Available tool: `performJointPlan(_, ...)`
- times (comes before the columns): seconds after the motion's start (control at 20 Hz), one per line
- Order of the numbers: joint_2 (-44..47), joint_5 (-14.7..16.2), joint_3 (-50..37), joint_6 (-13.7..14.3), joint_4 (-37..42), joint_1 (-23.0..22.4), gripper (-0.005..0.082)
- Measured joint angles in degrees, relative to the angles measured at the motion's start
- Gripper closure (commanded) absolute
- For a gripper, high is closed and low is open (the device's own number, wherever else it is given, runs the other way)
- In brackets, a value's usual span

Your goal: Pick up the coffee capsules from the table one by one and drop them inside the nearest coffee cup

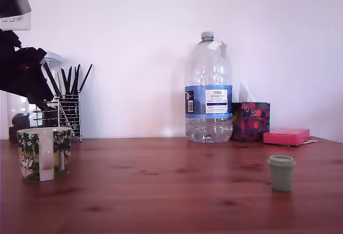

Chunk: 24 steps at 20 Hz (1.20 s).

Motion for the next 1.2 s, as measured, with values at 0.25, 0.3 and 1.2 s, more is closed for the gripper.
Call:
performJointPlan(0.25, 4.35, 0.02, 2.71, -0.87, -4.39, 0.37, 0.0556)
performJointPlan(0.3, 6.36, 0.0, 4.04, -0.87, -5.11, 0.37, 0.0556)
performJointPlan(1.2, 8.79, -0.46, 5.77, -0.85, -7.13, 0.37, 0.0094)
